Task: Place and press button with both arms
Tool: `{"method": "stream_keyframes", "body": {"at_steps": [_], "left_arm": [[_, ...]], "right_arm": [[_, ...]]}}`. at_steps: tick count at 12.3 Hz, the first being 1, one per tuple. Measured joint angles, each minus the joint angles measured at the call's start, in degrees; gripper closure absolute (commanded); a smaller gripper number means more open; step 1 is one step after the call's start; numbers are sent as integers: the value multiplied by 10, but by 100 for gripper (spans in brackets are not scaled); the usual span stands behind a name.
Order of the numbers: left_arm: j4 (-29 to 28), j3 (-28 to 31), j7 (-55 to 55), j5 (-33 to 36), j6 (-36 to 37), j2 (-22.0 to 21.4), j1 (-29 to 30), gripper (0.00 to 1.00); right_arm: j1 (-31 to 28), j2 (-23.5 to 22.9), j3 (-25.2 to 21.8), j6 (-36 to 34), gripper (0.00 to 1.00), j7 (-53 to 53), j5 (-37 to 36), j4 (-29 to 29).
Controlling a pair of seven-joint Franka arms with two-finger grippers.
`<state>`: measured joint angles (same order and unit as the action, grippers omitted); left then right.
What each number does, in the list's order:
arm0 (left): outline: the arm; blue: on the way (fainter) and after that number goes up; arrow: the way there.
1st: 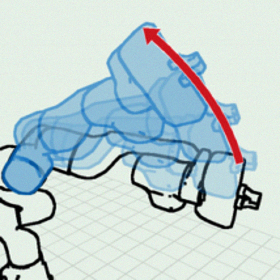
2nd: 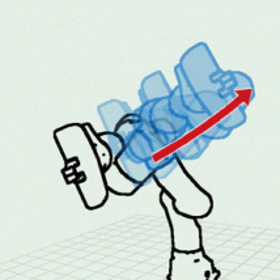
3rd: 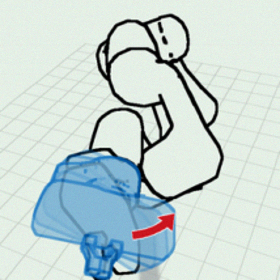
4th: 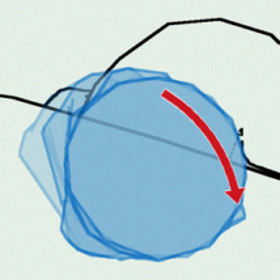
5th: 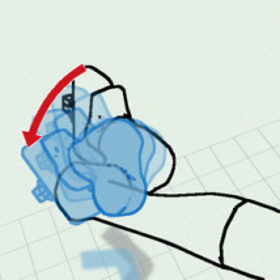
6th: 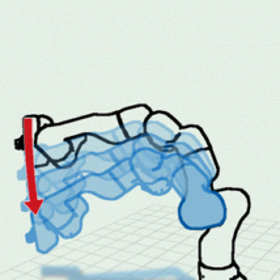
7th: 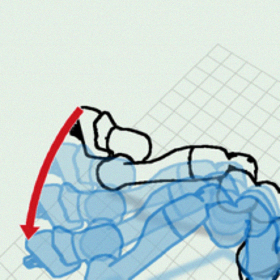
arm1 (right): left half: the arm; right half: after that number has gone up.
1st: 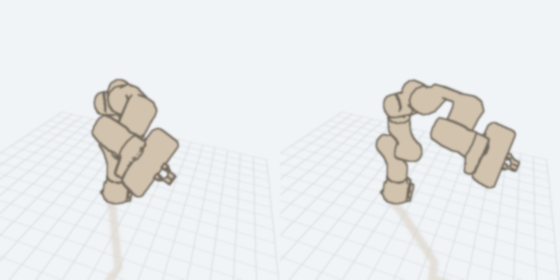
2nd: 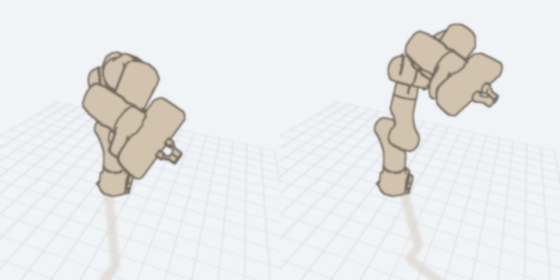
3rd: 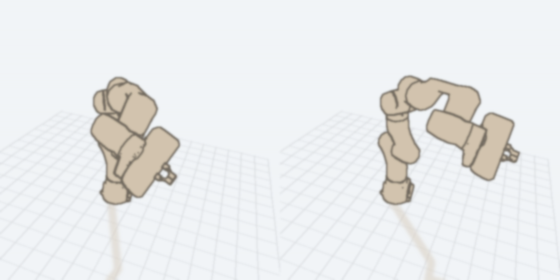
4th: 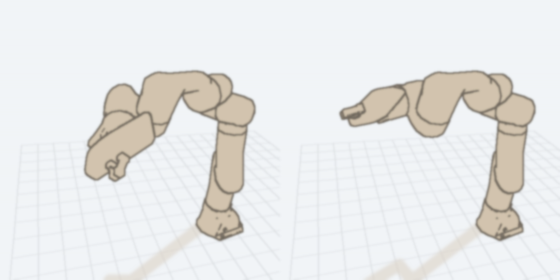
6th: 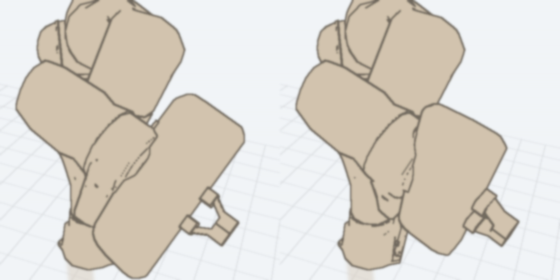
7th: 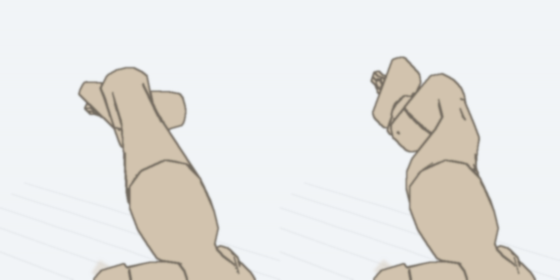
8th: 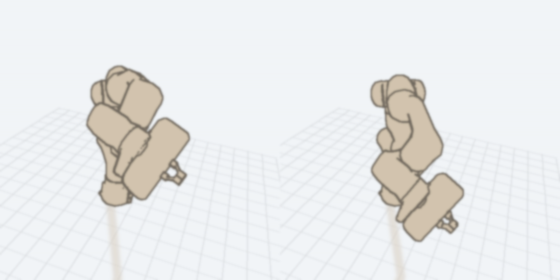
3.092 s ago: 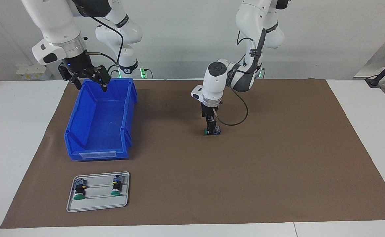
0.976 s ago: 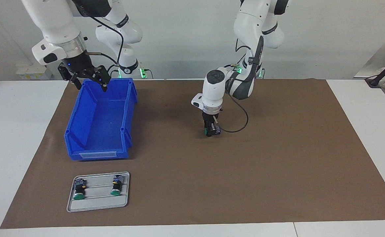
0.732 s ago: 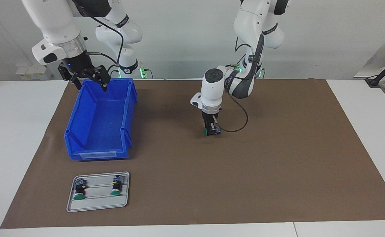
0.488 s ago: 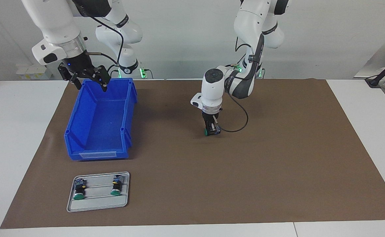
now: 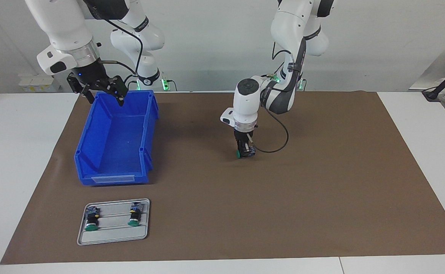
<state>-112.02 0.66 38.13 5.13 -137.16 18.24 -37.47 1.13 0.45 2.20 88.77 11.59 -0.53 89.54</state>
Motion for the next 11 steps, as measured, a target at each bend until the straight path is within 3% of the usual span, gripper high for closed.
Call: {"method": "stream_keyframes", "body": {"at_steps": [2, 6, 11], "left_arm": [[23, 1, -14, -13, 0, 0, 19, 83], [56, 0, -11, -132, 0, -1, 70, 88], [75, -1, 154, -399, 46, -7, 168, 89]], "right_arm": [[0, 0, 0, 0, 0, 0, 0, 0], [0, 0, 0, 0, 0, 0, 0, 0], [0, 0, 0, 0, 0, 0, 0, 0]]}}
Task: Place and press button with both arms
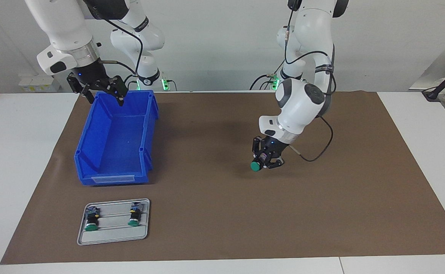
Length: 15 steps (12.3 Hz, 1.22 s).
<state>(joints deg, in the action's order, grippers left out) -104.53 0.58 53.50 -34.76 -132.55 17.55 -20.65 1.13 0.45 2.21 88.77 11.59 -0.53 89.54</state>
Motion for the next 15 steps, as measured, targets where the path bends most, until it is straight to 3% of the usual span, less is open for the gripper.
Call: {"method": "stream_keyframes", "body": {"at_steps": [4, 9, 15], "left_arm": [[-14, 0, 153, -138, 81, -21, 91, 85], [-171, 2, 437, -378, 85, -87, 138, 75], [-294, -5, 657, -593, 56, -139, 136, 75]], "right_arm": [[0, 0, 0, 0, 0, 0, 0, 0], [0, 0, 0, 0, 0, 0, 0, 0], [0, 0, 0, 0, 0, 0, 0, 0]]}}
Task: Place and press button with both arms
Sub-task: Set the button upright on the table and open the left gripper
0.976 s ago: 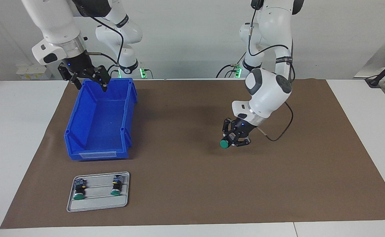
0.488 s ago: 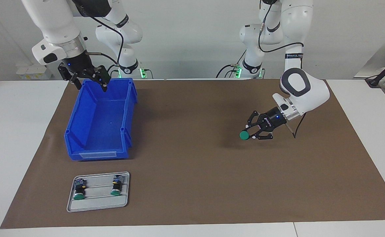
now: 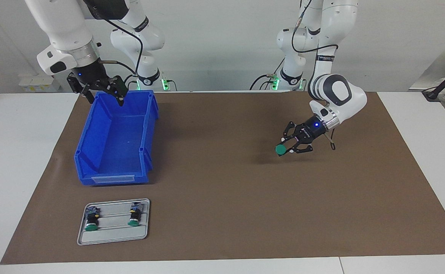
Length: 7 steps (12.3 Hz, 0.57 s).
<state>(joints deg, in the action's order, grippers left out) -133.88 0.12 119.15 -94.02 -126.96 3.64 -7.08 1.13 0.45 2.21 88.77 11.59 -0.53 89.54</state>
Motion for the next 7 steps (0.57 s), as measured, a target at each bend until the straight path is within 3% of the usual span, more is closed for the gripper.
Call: {"method": "stream_keyframes", "body": {"at_steps": [1, 3, 5, 7], "left_arm": [[-19, -2, 39, -29, 0, -6, -1, 74], [-51, -7, 106, -96, 11, -12, -12, 62], [-82, -9, 184, -186, 43, -12, -32, 61], [-101, -10, 232, -220, 61, -8, -42, 59]], "right_arm": [[0, 0, 0, 0, 0, 0, 0, 0], [0, 0, 0, 0, 0, 0, 0, 0], [0, 0, 0, 0, 0, 0, 0, 0], [0, 0, 0, 0, 0, 0, 0, 0]]}}
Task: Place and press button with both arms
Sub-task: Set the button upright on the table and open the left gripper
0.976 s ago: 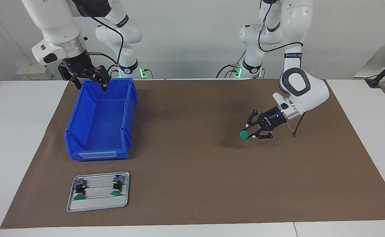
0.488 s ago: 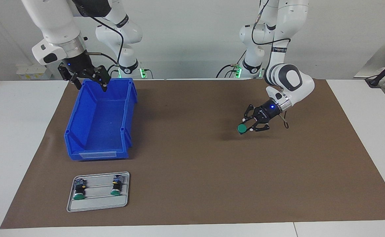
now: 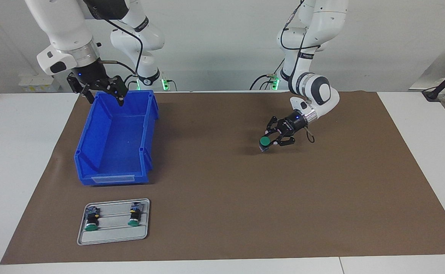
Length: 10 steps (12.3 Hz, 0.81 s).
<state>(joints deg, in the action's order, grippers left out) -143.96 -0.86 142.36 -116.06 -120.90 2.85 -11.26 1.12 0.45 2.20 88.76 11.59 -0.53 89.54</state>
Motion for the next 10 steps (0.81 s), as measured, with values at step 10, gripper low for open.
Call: {"method": "stream_keyframes", "body": {"at_steps": [10], "left_arm": [[-20, 1, 124, -45, 40, 54, -30, 46]], "right_arm": [[0, 0, 0, 0, 0, 0, 0, 0]]}}
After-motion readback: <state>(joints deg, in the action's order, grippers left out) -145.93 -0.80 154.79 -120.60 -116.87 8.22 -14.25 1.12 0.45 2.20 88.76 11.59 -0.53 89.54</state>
